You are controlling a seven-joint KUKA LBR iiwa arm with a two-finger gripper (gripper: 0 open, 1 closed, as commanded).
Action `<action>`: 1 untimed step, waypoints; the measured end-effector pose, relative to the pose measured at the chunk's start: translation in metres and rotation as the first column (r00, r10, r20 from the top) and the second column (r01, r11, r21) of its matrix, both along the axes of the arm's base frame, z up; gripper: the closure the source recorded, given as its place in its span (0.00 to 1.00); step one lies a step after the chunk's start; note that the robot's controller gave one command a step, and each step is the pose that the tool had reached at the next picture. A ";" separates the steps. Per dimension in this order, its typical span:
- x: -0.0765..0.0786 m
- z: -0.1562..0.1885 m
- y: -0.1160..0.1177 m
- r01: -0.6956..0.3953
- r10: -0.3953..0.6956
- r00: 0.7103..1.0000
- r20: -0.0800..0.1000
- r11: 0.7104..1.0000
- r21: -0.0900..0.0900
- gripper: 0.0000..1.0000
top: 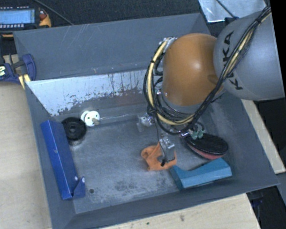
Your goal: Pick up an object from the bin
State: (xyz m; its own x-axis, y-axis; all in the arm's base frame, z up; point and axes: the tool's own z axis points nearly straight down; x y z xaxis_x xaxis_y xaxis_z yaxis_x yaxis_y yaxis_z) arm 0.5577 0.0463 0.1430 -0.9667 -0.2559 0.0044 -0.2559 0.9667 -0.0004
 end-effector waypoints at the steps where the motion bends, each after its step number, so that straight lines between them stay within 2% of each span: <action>1: -0.002 -0.038 -0.025 0.038 -0.038 0.999 0.016 0.999 0.004 0.00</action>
Offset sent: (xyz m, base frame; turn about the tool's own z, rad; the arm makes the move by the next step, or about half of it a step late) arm 0.0271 -0.0089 -0.0675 0.0546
